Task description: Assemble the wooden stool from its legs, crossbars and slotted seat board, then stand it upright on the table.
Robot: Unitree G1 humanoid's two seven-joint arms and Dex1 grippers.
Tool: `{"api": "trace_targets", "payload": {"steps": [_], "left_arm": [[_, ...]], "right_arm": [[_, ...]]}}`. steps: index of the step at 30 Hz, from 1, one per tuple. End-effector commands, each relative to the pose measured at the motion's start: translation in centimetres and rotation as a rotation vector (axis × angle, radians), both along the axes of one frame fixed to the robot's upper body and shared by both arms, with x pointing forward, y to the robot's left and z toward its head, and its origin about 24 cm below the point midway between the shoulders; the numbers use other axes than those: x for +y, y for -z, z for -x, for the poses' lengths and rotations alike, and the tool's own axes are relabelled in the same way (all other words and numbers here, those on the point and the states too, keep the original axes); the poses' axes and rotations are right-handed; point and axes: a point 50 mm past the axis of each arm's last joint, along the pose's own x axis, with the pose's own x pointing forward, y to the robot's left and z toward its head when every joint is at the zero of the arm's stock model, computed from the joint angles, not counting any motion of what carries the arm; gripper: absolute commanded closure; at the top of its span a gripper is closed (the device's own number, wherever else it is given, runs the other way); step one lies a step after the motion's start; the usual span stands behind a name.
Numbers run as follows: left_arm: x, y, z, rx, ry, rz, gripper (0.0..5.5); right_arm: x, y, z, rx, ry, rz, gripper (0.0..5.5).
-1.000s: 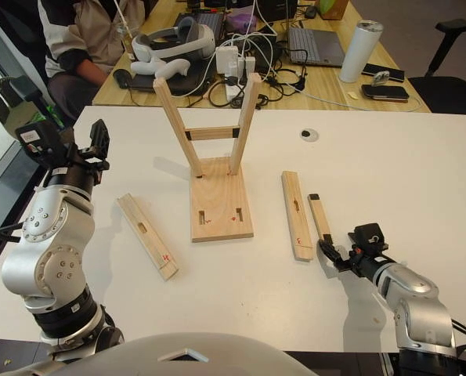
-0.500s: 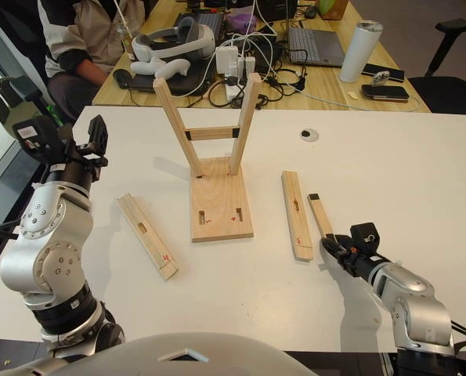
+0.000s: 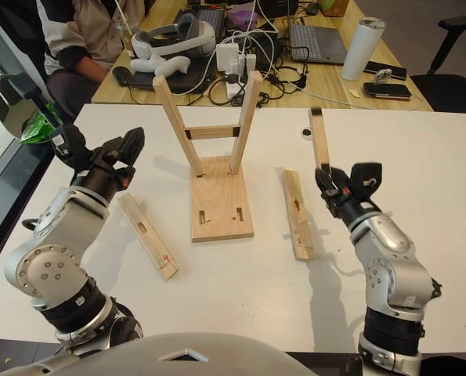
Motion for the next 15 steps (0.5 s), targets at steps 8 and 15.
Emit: {"api": "trace_targets", "payload": {"steps": [8,15], "left_arm": [[-4.4,-3.3,1.5,-0.047,0.405,0.35,2.38],[-5.2,-1.6,1.7,0.063,0.432,0.21,2.38]], "right_arm": [[7.5,-1.1,3.7,-0.093,-0.508,-0.014,4.21],[8.6,-1.0,3.9,-0.106,-0.544,-0.029,4.21]]}}
